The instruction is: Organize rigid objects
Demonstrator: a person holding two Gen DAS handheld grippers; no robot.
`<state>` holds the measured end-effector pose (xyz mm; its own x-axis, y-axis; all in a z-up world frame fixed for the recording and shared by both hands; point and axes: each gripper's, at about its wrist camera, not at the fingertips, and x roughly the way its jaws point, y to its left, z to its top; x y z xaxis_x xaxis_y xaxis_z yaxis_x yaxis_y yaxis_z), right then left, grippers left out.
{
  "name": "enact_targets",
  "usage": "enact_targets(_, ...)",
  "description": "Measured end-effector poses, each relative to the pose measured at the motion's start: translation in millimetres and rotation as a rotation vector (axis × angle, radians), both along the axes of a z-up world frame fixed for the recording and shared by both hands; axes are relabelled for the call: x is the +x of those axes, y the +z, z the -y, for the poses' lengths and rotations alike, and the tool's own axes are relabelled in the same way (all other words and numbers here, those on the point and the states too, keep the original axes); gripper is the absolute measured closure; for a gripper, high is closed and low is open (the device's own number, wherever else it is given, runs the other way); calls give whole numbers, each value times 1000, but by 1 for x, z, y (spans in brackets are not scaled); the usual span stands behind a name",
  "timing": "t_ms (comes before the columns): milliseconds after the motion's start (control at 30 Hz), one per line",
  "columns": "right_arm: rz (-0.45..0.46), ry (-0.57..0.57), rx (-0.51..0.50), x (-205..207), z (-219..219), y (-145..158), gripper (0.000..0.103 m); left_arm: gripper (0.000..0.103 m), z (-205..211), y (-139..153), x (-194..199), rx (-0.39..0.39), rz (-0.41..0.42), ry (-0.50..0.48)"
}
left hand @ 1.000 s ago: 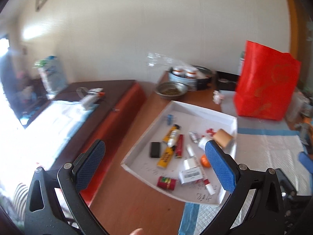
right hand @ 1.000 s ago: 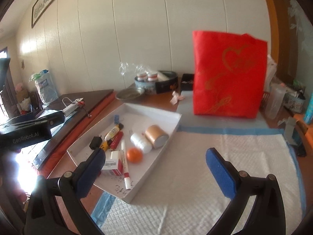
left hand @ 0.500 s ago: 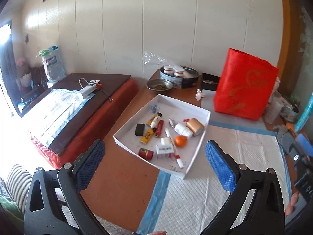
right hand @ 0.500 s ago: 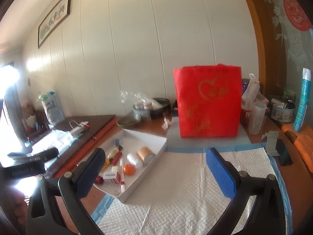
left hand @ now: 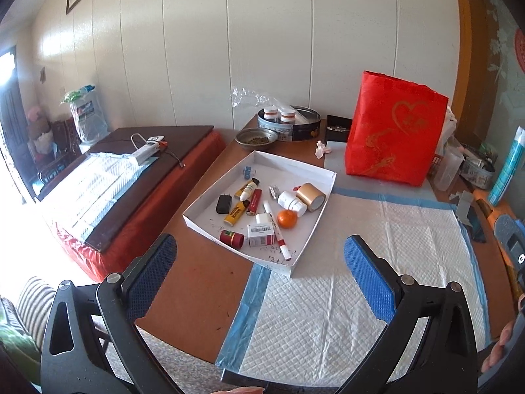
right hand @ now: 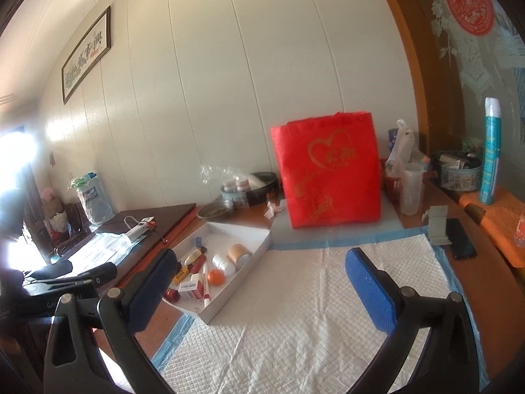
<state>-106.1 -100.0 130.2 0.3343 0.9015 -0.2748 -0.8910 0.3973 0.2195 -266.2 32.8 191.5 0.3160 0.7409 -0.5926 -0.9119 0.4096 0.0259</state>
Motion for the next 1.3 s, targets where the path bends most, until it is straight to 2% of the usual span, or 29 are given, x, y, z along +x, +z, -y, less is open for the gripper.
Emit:
enact_targets(533, -15, 10, 28, 1, 20, -2, 0, 0, 29, 3, 0, 10, 1, -2)
enact_targets(1300, -29, 6, 21, 4, 28, -6, 0, 0, 35, 2, 10, -1, -3, -40)
